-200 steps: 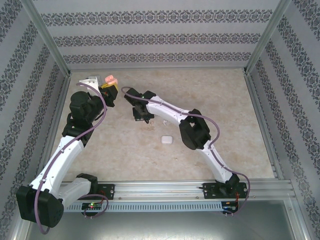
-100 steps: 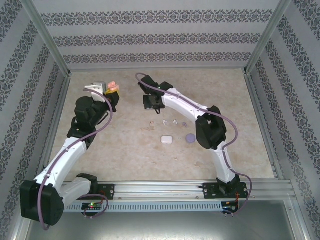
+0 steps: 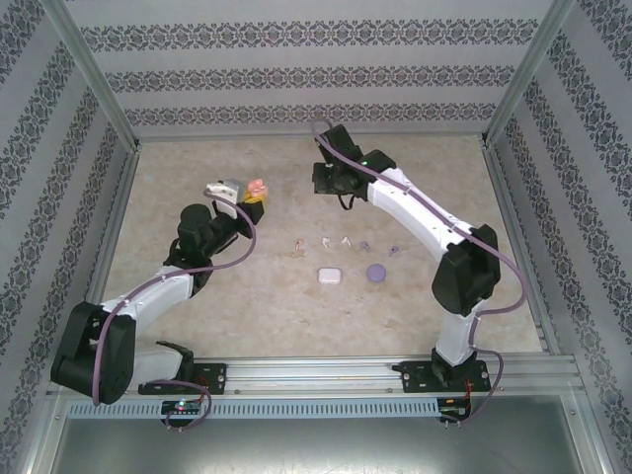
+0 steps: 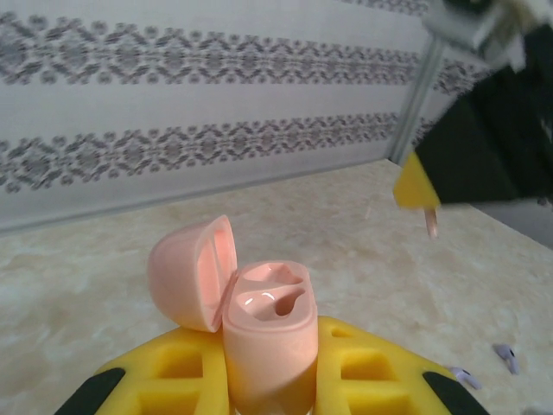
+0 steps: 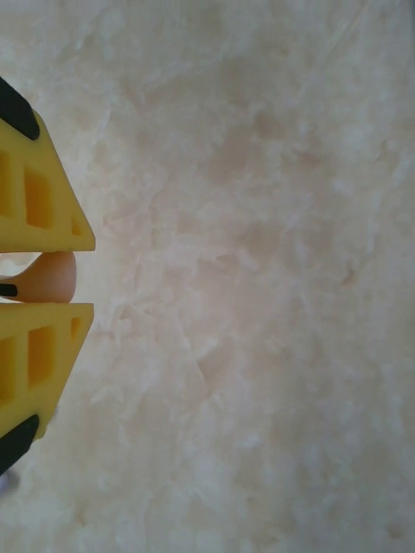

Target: Insert the wireless bluetooth earbuds into the charging case

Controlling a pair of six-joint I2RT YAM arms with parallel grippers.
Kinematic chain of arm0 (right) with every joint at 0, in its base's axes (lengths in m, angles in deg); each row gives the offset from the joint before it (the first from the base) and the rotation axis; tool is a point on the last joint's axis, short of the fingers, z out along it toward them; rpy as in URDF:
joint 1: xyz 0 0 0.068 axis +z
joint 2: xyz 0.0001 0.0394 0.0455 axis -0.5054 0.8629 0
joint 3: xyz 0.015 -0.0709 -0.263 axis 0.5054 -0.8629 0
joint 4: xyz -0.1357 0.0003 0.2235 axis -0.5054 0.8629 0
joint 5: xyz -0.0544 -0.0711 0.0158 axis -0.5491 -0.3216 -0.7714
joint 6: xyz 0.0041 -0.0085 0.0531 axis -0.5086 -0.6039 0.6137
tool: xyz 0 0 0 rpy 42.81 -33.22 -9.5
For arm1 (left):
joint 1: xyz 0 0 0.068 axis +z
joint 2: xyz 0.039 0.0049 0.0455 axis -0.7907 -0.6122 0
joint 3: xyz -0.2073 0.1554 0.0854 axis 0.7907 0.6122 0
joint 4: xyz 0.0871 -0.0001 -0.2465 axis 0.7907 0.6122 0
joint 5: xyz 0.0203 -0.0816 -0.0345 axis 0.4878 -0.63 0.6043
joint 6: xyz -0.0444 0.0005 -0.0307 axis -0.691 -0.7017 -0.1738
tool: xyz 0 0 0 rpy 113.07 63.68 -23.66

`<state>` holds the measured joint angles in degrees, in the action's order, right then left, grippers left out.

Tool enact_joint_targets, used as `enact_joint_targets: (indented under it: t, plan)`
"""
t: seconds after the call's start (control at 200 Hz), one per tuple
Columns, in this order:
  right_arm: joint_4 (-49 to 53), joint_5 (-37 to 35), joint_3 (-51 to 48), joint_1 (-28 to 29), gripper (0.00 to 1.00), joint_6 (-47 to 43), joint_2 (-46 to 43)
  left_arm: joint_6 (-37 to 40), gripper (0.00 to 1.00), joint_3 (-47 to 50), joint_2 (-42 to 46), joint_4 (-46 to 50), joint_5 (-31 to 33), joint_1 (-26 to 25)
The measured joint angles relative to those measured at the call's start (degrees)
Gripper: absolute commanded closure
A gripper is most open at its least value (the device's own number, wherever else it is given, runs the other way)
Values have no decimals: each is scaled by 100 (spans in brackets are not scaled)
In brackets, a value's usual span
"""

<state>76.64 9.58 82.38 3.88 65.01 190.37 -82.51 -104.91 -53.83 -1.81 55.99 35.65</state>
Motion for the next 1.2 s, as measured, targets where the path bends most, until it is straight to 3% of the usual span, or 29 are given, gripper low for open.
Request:
enact_joint_targets:
  t: [0.25, 0.719, 1.199]
  plan:
    - [-503, 306, -348, -35, 83, -234, -723, 579, 100, -208, -560, -415, -221, -437]
    - [-2103, 833, -1659, 186, 81, -741, -2044, 1073, 100, -894, -929, -861, -756, -748]
    - [-3130, 1014, -2304, 503, 82, -1241, -2164, 1189, 100, -1045, -1104, -927, -1014, -820]
